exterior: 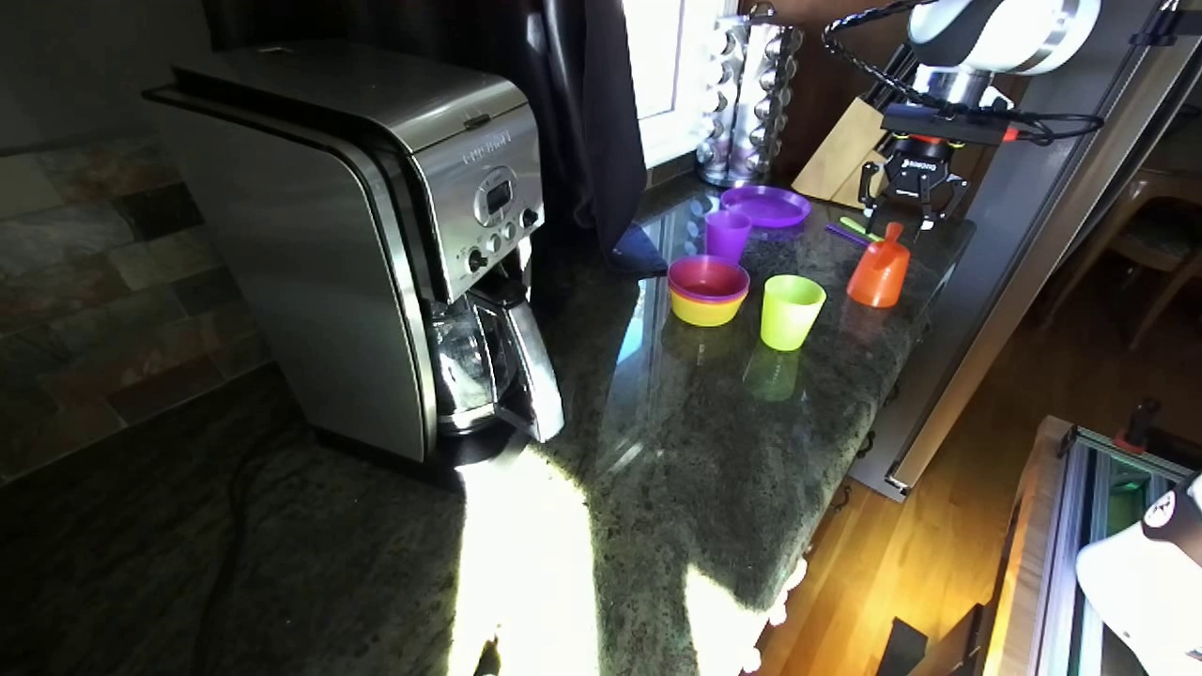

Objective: Place the orange cup upside down then put the smaller cup on top

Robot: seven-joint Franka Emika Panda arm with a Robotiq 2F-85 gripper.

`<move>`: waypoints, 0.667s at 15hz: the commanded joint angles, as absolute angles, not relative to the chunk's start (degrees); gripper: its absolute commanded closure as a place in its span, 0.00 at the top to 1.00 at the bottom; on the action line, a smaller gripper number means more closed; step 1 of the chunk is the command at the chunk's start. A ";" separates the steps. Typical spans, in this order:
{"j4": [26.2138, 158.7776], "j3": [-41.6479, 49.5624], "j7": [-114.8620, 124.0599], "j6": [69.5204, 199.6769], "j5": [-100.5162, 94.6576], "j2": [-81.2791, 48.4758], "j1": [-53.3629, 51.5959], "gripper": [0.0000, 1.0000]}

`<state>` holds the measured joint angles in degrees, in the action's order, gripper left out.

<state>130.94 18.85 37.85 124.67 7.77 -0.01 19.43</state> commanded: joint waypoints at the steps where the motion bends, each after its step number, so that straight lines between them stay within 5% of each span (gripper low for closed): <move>1: 131.02 18.96 38.14 124.17 8.14 0.54 19.33 0.97; 10: 132.73 18.43 24.24 113.16 3.36 8.70 19.38 1.00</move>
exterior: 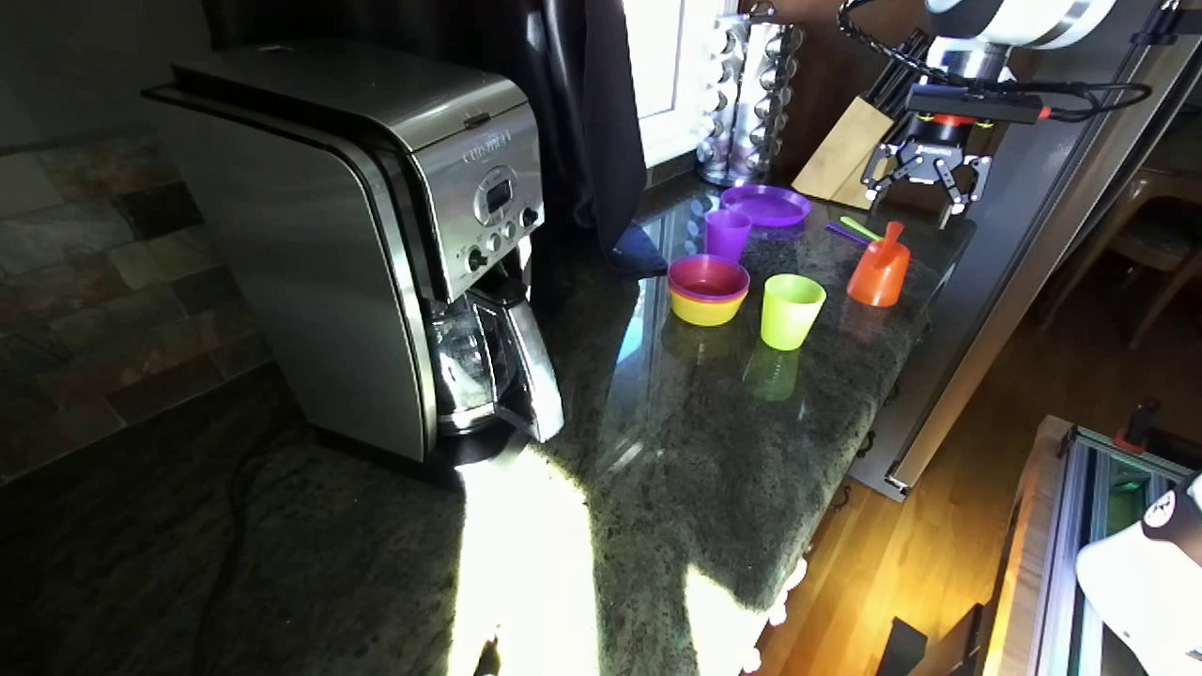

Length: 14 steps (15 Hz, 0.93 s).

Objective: Place the orange cup upside down then put the smaller cup on top

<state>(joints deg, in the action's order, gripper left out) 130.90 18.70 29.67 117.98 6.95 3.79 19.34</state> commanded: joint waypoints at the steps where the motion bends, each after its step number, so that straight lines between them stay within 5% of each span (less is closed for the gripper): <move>1: 132.64 18.19 22.68 111.08 1.53 9.94 19.43 1.00; 14: 135.28 17.40 -10.02 109.60 -6.48 18.99 17.63 1.00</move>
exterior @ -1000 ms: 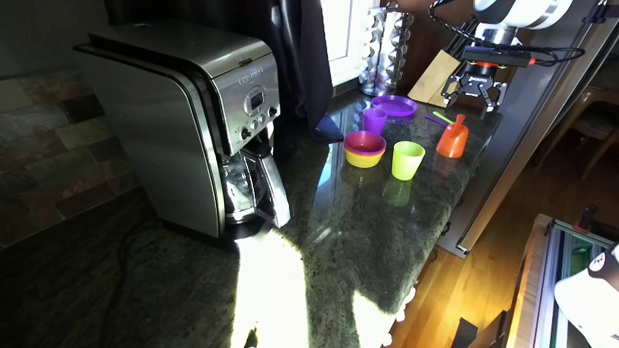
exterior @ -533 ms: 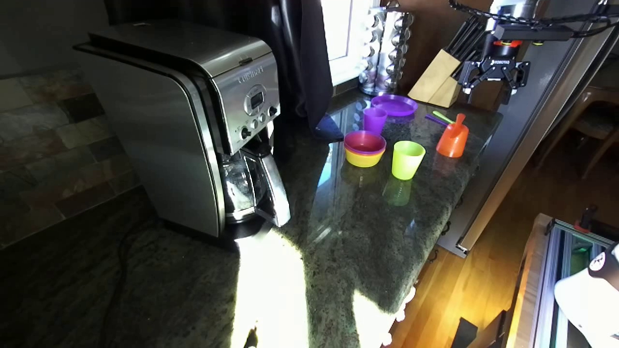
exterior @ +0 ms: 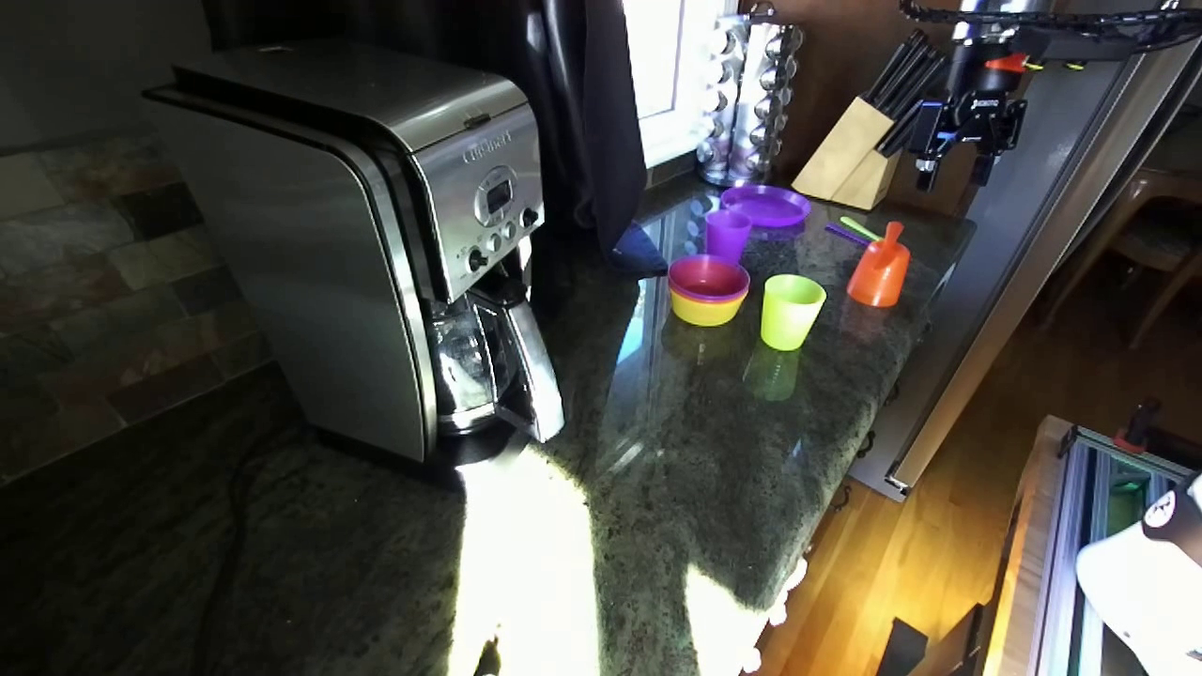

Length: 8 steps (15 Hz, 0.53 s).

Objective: Place the orange cup upside down then put the smaller cup on top

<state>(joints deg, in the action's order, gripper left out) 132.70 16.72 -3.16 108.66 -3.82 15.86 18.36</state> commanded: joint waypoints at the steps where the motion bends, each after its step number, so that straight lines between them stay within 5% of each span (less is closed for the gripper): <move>1: 135.50 17.47 -12.59 109.88 -7.35 19.43 17.54 1.00; 8: 139.79 19.78 -27.37 120.03 -5.59 23.59 15.84 1.00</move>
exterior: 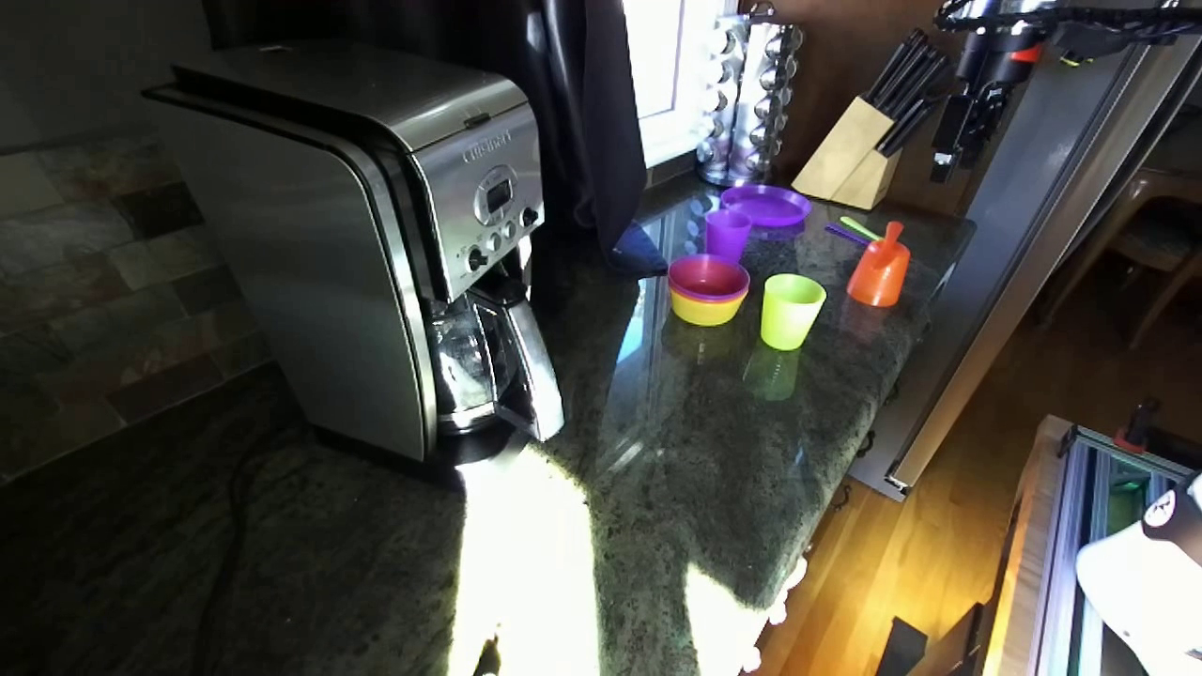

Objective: Place the orange cup upside down then put the smaller cup on top

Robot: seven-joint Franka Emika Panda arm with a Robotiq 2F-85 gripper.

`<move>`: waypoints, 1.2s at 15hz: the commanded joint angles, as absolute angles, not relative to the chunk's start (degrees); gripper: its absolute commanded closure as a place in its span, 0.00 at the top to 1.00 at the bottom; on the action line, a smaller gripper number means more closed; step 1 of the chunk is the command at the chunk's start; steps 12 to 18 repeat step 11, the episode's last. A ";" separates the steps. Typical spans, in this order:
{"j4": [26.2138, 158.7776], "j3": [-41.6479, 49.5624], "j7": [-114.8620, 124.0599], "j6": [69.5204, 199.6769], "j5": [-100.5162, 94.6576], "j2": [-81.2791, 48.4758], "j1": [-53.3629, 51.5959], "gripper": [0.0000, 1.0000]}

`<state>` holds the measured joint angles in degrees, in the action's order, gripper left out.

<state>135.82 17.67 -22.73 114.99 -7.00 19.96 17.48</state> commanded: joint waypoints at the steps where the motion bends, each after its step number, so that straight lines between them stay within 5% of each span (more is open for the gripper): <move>1: 140.28 20.10 -28.47 121.11 -5.03 23.85 15.43 1.00; 18: 138.94 20.30 -28.72 120.49 -4.12 22.41 14.68 1.00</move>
